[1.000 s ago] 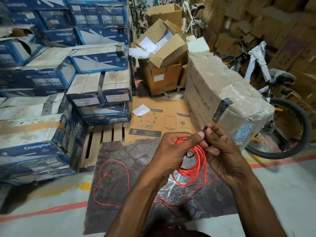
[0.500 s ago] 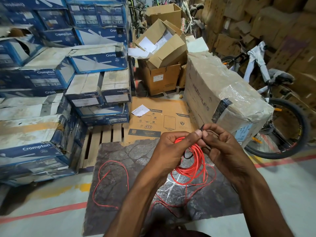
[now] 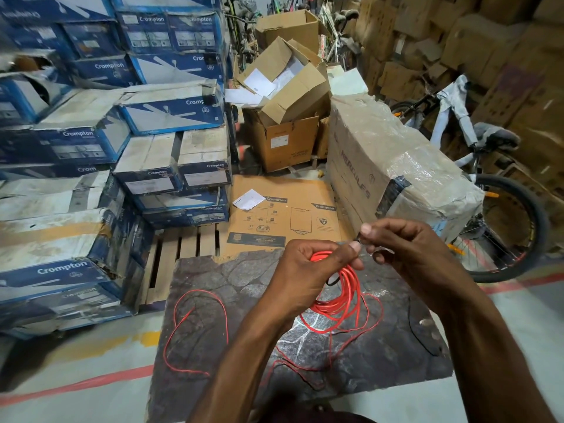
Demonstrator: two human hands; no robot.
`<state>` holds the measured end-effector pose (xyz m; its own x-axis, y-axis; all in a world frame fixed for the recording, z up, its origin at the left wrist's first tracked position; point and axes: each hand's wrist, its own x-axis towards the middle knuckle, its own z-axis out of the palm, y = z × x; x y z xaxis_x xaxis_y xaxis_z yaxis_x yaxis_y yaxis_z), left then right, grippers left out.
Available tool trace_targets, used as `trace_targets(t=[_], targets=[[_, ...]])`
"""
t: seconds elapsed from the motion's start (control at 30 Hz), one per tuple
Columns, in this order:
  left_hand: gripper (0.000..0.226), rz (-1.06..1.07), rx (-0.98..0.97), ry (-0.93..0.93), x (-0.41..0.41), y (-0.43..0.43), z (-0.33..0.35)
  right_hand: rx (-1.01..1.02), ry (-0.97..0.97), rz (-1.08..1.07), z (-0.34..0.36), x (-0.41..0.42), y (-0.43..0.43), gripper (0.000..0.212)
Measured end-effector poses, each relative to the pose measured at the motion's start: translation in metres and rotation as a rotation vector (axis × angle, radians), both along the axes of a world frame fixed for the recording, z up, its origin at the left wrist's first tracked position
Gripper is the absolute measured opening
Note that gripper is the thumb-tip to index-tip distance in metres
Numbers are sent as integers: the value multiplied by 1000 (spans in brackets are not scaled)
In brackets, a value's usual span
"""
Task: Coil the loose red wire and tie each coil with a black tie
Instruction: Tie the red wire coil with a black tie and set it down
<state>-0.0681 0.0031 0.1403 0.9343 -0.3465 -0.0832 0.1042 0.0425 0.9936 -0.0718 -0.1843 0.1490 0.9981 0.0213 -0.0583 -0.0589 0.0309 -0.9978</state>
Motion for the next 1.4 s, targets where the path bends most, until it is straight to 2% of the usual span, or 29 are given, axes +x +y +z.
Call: trace_targets(t=[0.07,0.13,0.4,0.7,1.03,1.1,1.2,1.3,1.4], targets=[[29,4,-1,0,0,0,0,-37,11,20,4,0,0,25],[30,17,11,-2,-1,-2,-1,-90,5,28,7,0,1,16],[43,123,81,-2,-5,-8,-3,-309,-181,-106,5,0,3,14],[50,77,115,60,-13,-9,5,-610,-318,-279,5,-4,4,14],[22,118,-29,111,-6,-9,-19,-824,-434,-398,-8,3,11,12],[14,119,-4,115,-6,-9,-20,-826,-436,-414,-10,3,12,15],[7,125,36,112,-4,-8,-23,-707,-419,-396,-10,4,13,17],[20,146,25,128,-4,-7,-25,-633,-394,-336,-10,5,14,18],[27,148,4,134,-4,-6,-26,-655,-380,-324,-14,4,15,15]])
